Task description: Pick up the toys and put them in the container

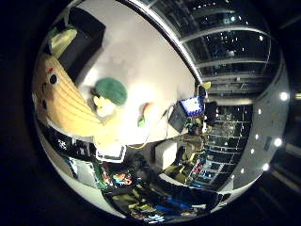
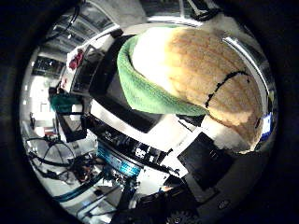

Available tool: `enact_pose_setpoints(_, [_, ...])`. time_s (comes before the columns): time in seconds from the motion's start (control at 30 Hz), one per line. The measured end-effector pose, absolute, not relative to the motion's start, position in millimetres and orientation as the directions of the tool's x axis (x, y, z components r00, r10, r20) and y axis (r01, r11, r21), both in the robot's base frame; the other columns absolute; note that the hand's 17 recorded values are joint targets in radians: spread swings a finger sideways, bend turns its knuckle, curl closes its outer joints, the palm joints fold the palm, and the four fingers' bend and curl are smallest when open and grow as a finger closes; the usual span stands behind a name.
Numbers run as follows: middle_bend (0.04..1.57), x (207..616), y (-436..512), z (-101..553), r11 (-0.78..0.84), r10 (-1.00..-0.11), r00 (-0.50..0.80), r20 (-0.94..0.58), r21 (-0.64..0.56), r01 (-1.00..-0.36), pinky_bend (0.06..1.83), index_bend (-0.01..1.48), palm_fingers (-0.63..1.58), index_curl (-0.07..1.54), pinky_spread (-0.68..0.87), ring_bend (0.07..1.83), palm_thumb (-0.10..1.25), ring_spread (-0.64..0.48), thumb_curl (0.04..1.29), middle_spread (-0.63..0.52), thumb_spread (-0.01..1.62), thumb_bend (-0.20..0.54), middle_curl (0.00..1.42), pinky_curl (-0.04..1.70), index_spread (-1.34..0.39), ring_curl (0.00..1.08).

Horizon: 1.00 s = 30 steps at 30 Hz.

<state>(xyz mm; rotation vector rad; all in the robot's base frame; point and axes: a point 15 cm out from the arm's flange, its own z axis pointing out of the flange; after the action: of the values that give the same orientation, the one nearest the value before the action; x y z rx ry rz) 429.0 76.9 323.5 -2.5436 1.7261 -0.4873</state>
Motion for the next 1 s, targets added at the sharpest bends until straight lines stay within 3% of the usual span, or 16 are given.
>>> enact_pose_setpoints(0.17, [0.61,464,147,327,-0.452,-0.889,0.400,0.222,-0.300,-0.840,0.15,1.37,0.45,0.56,0.32,0.20,1.02,-0.11,0.40,-0.31,0.98,-0.019,0.41,0.12,-0.37,0.17])
enact_pose_setpoints(0.33, [0.62,494,177,320,-0.465,-0.884,0.416,0.211,-0.328,-0.822,0.15,1.34,0.48,0.55,0.32,0.22,1.02,-0.14,0.39,-0.33,0.98,-0.020,0.41,0.11,-0.37,0.19])
enact_pose_setpoints(0.43, [0.43,506,184,307,-0.475,-0.879,0.427,0.212,-0.312,-0.823,0.34,0.81,0.23,0.42,0.34,0.38,0.94,-0.10,0.38,-0.21,0.99,-0.035,0.36,0.19,-0.43,0.24])
enact_pose_setpoints(0.47, [0.35,508,185,303,-0.481,-0.875,0.433,0.214,-0.298,-0.824,0.46,0.52,0.10,0.34,0.35,0.44,0.87,-0.06,0.36,-0.14,0.99,-0.049,0.34,0.23,-0.44,0.26])
enact_pose_setpoints(0.57, [0.24,508,178,289,-0.498,-0.864,0.452,0.222,-0.246,-0.831,0.59,0.19,0.01,0.24,0.38,0.46,0.72,0.07,0.34,-0.01,0.94,-0.055,0.31,0.28,-0.47,0.26])
enact_pose_setpoints(0.8, [0.19,504,143,282,-0.498,-0.859,0.456,0.233,-0.169,-0.851,0.66,0.12,-0.05,0.19,0.44,0.42,0.47,0.19,0.30,0.13,0.88,-0.050,0.31,0.30,-0.45,0.25])
enact_pose_setpoints(1.0, [0.20,505,85,304,-0.456,-0.877,0.411,0.249,-0.163,-0.875,0.62,0.13,-0.04,0.18,0.44,0.39,0.42,0.21,0.30,0.15,0.86,-0.037,0.32,0.29,-0.40,0.25])
